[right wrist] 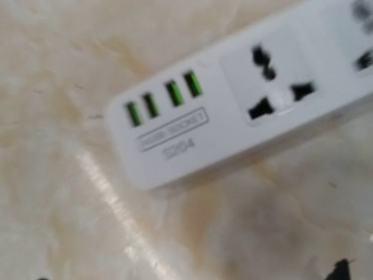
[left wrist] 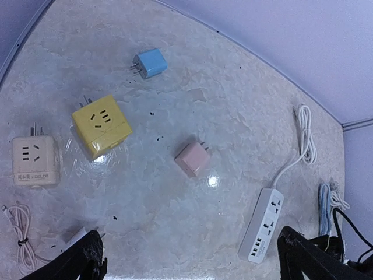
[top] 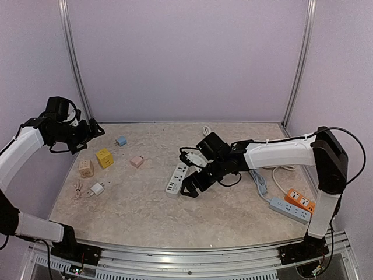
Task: Insert the plug
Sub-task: Move the socket to the center of the board, then pick up the plug at the center of the board.
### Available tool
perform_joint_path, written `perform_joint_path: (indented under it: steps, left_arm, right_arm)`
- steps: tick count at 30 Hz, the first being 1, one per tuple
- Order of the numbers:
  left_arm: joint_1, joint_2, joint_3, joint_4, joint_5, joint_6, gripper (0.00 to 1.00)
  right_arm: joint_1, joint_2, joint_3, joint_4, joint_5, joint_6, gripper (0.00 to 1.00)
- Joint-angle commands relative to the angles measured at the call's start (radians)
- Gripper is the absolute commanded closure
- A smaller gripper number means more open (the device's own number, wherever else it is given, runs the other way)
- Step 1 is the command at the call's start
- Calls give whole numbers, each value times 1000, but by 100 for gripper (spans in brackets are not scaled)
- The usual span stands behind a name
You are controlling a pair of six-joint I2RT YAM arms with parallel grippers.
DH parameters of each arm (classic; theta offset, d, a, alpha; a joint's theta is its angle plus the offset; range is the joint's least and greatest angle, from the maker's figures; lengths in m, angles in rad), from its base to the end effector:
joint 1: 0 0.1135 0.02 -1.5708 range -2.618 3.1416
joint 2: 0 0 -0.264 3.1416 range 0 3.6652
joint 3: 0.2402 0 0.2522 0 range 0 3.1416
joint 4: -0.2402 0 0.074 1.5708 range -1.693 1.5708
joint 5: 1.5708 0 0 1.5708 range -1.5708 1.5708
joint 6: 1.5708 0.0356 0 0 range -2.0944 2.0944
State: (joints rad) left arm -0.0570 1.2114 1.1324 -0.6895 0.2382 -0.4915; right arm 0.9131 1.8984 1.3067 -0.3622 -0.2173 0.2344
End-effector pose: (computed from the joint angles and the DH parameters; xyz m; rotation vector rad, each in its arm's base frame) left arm 0.2533 -0.0229 0.3256 -0.3942 2.3452 -0.5464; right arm 0.2413 0.3249 0.1879 -0.9695 2.4696 0.7014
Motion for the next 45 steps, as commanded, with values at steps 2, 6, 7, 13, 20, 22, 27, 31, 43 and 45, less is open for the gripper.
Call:
perform_joint_path:
  steps: [2,6,7,13,20,22,27,31,43,45]
  left_arm:
    - [118,29,42,-9,47,-47,1]
    - [137,89,65,2,31,-91,1]
    - [138,106,78,-5,18,-99,1]
    - [121,282,197,-133,-122,-147,1]
    - [68,437,318,-186,-191,-207,1]
    - [38,483,359,-203,-224,-222,1]
    - [-4,624,453,-248,-255,-251,1]
    - [-7,738,531,-323,-290,-279,2]
    - [-5,858,595,-404,-353,-318,1]
    - [-1,868,588,-399,-356,-316,2]
  right_arm:
    - [-19,-155,-61,40,162,-42,0]
    - [-39,-194,-71,54,174,-44,0]
    - [-39,-202,-76,64,174,-43,0]
    - [-41,-247,-144,110,182,-38,0]
    - [-46,-300,-232,160,190,-33,0]
    - [-48,-310,-244,161,191,-30,0]
    - [-51,-341,-275,164,198,-26,0]
    - [-52,-373,-298,161,206,-22,0]
    - [-54,-397,-295,141,210,-30,0]
    - [-54,-397,-290,141,210,-30,0]
